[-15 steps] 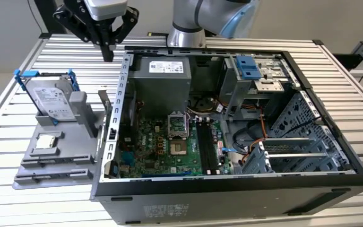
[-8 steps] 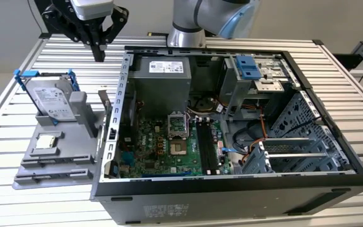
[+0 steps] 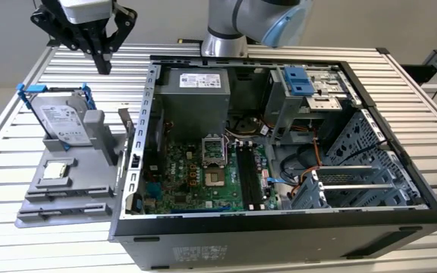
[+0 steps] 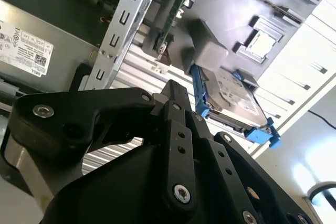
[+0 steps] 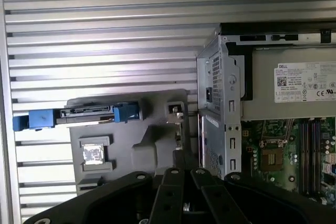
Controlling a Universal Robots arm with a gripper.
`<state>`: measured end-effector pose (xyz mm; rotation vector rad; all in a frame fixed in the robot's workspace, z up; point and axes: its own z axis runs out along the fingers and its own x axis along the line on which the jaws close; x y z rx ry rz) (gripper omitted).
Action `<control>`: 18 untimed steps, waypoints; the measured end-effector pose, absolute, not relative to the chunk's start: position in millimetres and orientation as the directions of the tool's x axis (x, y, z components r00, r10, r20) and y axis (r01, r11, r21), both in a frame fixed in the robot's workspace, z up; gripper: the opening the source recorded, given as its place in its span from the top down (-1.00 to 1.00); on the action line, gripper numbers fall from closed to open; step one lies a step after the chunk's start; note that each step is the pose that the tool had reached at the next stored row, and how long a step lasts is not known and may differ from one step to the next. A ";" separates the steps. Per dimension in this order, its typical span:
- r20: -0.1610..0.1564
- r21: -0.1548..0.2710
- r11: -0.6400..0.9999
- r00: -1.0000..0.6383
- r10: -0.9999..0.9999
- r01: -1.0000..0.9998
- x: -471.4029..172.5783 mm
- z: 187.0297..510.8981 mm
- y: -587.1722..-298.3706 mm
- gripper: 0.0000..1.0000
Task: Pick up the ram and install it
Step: 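Reach for the ram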
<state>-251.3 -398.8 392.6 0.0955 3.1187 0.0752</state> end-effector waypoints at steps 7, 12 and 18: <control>-0.019 0.049 0.997 -0.998 0.055 0.054 -270.1 392.6 -398.8 1.00; -0.019 0.049 0.998 -0.999 0.049 0.048 -283.0 392.6 -398.8 1.00; -0.019 0.049 0.998 -0.999 0.042 0.041 -298.1 392.6 -398.8 1.00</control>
